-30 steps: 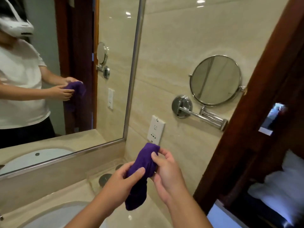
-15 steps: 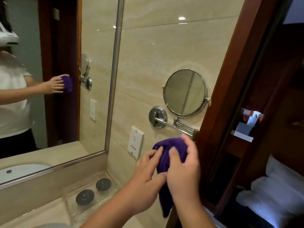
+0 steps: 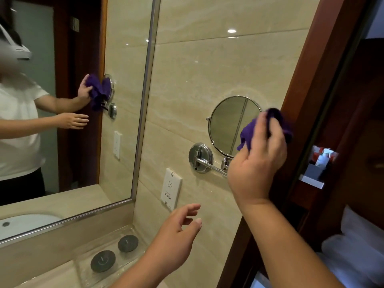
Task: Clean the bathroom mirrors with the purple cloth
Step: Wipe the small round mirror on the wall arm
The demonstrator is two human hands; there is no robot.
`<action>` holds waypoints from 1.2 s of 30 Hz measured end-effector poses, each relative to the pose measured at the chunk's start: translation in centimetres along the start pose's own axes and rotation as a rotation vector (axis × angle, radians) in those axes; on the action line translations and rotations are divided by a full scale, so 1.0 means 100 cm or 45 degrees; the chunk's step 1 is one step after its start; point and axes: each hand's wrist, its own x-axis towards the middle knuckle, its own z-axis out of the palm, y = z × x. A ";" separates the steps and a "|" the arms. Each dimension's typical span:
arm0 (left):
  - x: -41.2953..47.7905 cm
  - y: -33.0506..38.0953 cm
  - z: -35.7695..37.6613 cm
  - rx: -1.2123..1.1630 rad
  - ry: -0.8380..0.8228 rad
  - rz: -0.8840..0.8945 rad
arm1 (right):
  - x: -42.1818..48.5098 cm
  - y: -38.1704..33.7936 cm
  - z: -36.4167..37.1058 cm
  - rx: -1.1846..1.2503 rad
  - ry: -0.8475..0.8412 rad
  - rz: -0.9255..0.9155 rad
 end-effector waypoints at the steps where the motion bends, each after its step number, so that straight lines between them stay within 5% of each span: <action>1: 0.004 0.001 0.000 -0.015 0.009 -0.002 | 0.006 0.004 0.008 -0.126 -0.026 -0.122; 4: 0.016 0.007 0.001 -0.041 0.039 0.011 | 0.039 0.011 0.033 -0.389 -0.296 -0.326; 7: 0.030 0.018 0.003 -0.056 0.102 0.058 | 0.062 0.011 0.054 -0.695 -0.787 -0.525; 11: 0.042 0.030 0.002 -0.044 0.163 0.107 | 0.046 0.017 0.060 -0.713 -1.506 -1.215; 13: 0.043 0.029 -0.001 -0.042 0.166 0.107 | 0.061 0.019 0.058 -0.755 -1.427 -1.298; 17: 0.038 0.025 -0.006 -0.053 0.167 0.081 | 0.101 0.009 0.068 -0.915 -1.073 -0.903; 20: 0.032 0.027 -0.009 -0.054 0.156 0.069 | 0.067 0.010 0.063 -0.698 -1.531 -1.362; 22: 0.029 0.027 -0.014 -0.042 0.167 0.072 | 0.058 0.015 0.052 -0.615 -1.730 -1.428; 27: 0.023 0.027 -0.023 -0.051 0.198 0.067 | 0.092 0.007 0.061 -0.850 -1.143 -0.863; 30: 0.017 0.028 -0.023 -0.028 0.195 0.070 | 0.056 0.012 0.046 -0.743 -1.545 -1.274; 32: 0.014 0.029 -0.025 -0.006 0.210 0.075 | 0.053 0.019 0.034 -0.696 -1.680 -1.299; 36: 0.012 0.033 -0.028 -0.024 0.249 0.099 | 0.075 0.020 0.039 -0.878 -1.178 -0.780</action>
